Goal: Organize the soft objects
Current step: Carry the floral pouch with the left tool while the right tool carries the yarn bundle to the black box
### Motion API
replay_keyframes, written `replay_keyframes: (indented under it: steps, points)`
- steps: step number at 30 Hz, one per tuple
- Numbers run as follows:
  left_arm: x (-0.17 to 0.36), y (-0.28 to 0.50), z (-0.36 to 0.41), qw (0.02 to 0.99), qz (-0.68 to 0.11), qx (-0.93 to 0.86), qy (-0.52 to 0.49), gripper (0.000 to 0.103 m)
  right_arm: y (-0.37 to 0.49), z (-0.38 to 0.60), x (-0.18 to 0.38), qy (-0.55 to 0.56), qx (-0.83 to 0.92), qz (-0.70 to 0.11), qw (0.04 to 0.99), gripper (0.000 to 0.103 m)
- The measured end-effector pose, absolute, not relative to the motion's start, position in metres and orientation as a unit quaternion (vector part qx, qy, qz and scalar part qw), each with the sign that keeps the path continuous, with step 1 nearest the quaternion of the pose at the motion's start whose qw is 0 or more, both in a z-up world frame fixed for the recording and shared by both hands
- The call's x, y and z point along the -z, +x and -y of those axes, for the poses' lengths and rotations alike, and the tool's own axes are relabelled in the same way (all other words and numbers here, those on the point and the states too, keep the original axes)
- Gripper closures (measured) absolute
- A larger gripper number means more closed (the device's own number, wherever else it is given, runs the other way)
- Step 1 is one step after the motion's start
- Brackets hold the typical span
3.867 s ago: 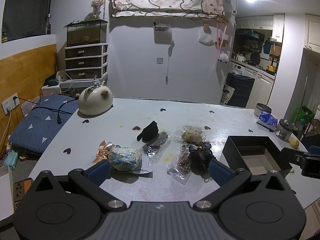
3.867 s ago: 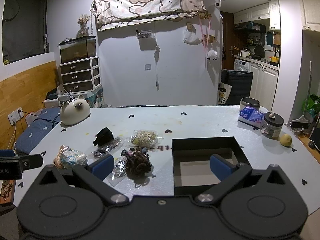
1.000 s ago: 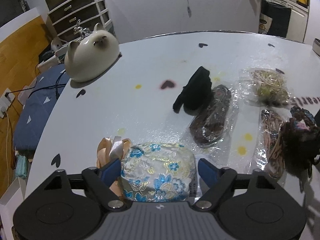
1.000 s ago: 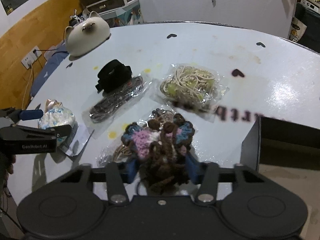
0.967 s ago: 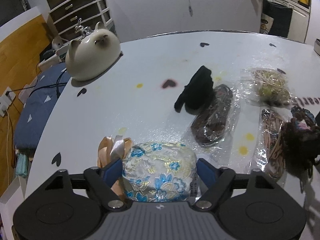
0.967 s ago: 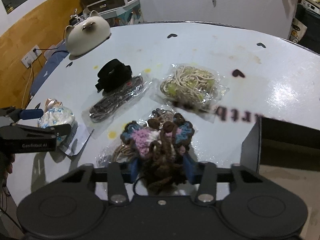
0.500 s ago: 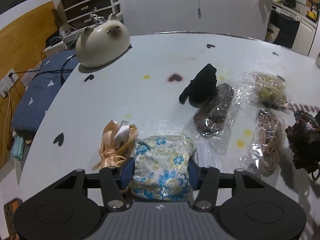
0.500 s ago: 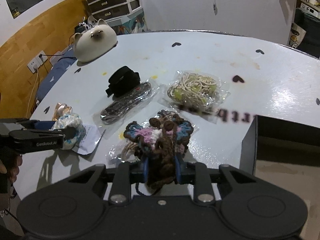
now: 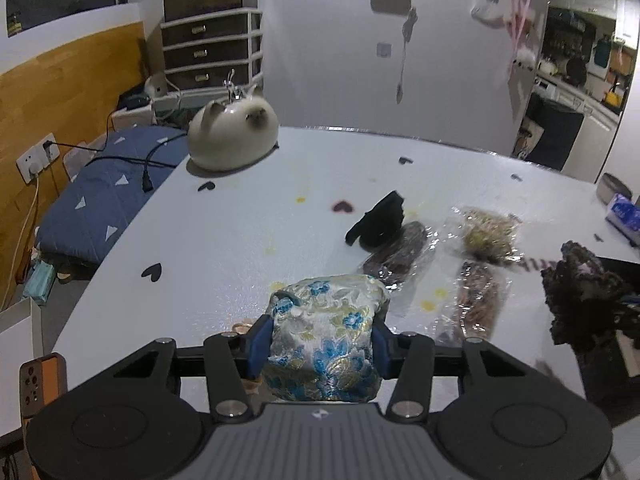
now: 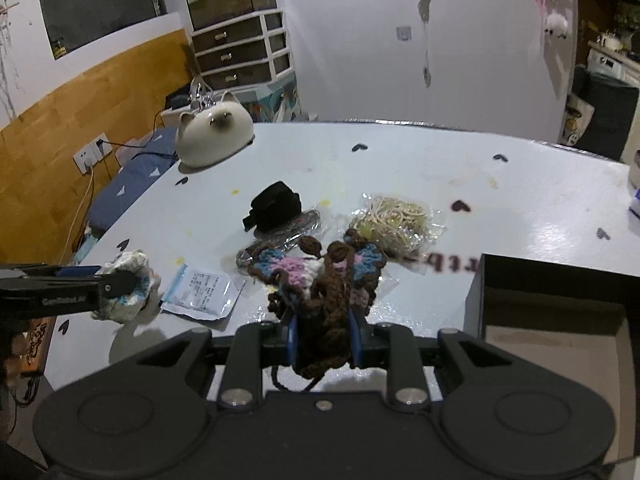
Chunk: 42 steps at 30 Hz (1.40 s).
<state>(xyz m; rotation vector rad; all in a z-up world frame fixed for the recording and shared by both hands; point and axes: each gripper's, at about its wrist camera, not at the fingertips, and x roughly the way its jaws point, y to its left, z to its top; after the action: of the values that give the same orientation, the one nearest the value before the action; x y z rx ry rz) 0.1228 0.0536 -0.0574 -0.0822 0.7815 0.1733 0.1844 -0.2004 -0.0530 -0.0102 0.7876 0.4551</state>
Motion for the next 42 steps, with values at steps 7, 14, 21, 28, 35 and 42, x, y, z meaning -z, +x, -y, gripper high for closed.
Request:
replay_keyframes:
  steps: [7, 14, 21, 28, 35, 42]
  points:
    - [0.053, 0.099, -0.046, 0.928, -0.367, -0.057, -0.032, 0.053, 0.155, 0.204, 0.048, 0.012, -0.219, -0.369, 0.903, 0.077]
    - [0.098, 0.089, -0.015, 0.906, -0.422, 0.022, -0.026, 0.052, 0.126, 0.212, 0.051, 0.017, -0.197, -0.374, 0.906, 0.077]
    - [0.124, 0.08, 0.009, 0.89, -0.45, 0.077, -0.012, 0.04, 0.098, 0.233, 0.06, 0.02, -0.152, -0.394, 0.906, 0.077]
    - [0.124, 0.074, 0.024, 0.888, -0.445, 0.112, -0.006, 0.029, 0.077, 0.251, 0.066, 0.025, -0.121, -0.408, 0.905, 0.077]
    - [0.12, 0.071, 0.028, 0.898, -0.43, 0.087, -0.002, 0.011, 0.068, 0.261, 0.066, 0.033, -0.104, -0.412, 0.905, 0.076]
    - [0.131, 0.084, 0.032, 0.885, -0.458, 0.086, 0.002, 0.011, 0.069, 0.262, 0.068, 0.034, -0.109, -0.417, 0.902, 0.076]
